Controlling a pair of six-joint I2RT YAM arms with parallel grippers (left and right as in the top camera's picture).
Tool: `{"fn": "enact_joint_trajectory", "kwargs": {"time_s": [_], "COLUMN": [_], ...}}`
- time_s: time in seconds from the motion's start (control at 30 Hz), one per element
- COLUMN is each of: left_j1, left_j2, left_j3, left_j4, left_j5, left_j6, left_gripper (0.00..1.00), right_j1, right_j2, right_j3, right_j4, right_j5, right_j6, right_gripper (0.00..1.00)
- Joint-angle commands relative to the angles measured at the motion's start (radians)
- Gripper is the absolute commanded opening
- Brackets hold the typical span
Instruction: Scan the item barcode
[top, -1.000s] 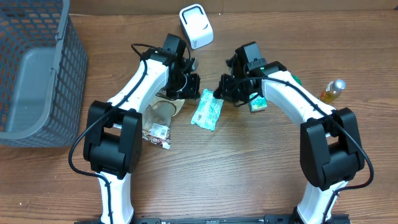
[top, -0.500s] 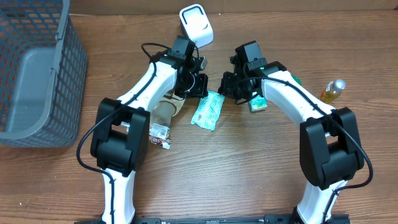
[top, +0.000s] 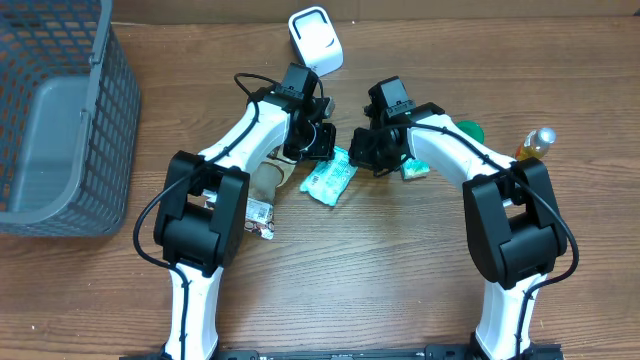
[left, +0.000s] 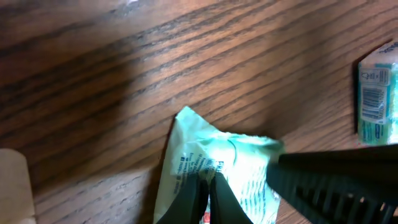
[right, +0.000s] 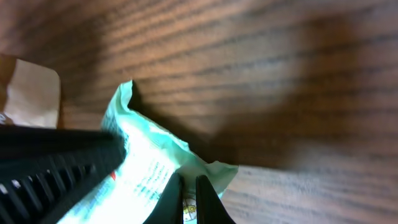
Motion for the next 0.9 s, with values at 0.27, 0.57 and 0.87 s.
{"fn": "enact_joint_trajectory", "kwargs": {"time_s": [0.27, 0.57, 0.87], "left_j1": [0.015, 0.014, 0.015], "left_j2": [0.006, -0.023, -0.022], "left_j3": [0.174, 0.321, 0.185], "left_j4": [-0.079, -0.402, -0.402], "left_j5": [-0.100, -0.104, -0.233], "left_j6": [0.041, 0.040, 0.037], "left_gripper": [0.04, 0.04, 0.04], "right_j1": [0.007, -0.046, -0.146], "right_j2": [0.028, 0.021, 0.021], "right_j3": [0.010, 0.183, 0.208], "right_j4": [-0.183, -0.406, -0.402], "right_j5": [0.065, -0.141, -0.145], "right_j6": [-0.056, -0.164, -0.166], "right_gripper": [0.04, 0.11, 0.60]}}
